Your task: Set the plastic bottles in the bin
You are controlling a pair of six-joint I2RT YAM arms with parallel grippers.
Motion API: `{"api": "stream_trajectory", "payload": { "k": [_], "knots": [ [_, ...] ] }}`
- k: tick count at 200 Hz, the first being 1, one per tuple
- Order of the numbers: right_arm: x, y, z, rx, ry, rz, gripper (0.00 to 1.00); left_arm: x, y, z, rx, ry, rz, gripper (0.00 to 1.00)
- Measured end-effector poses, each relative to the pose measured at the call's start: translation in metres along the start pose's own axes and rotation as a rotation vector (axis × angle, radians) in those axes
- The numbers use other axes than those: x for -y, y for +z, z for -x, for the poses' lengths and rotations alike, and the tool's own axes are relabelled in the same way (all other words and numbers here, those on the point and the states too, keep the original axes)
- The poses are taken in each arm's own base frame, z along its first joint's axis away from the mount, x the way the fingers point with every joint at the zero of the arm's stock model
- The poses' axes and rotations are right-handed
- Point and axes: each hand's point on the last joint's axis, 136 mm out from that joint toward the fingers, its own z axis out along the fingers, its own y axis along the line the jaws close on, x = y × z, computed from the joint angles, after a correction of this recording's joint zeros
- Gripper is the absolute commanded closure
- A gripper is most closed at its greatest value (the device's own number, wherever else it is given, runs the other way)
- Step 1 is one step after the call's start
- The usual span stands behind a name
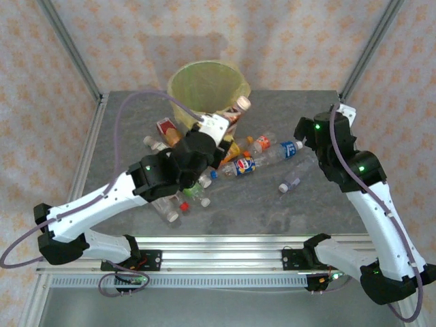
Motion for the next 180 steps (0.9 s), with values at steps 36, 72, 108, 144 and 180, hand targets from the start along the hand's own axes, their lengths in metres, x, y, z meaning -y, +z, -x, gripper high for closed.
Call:
{"api": "stream_trajectory", "payload": {
  "k": [36, 72, 108, 144, 180],
  "knots": [
    [0.002, 0.007, -0.012, -0.026, -0.005, -0.016, 0.01, -0.062, 0.004, 0.037, 0.066, -0.150, 0.124, 0.52],
    [0.004, 0.013, -0.021, -0.048, -0.003, -0.029, 0.01, -0.114, 0.009, 0.087, 0.146, -0.277, 0.217, 0.52],
    [0.005, 0.019, -0.033, -0.075, 0.000, -0.042, 0.01, -0.137, 0.052, 0.103, 0.116, -0.329, 0.252, 0.50],
    [0.008, 0.023, -0.044, -0.105, 0.003, -0.055, 0.01, -0.145, 0.126, 0.082, -0.009, -0.366, 0.254, 0.52],
    [0.015, 0.026, -0.058, -0.145, 0.006, -0.085, 0.01, -0.144, 0.192, 0.035, -0.158, -0.399, 0.226, 0.52]
  ]
}}
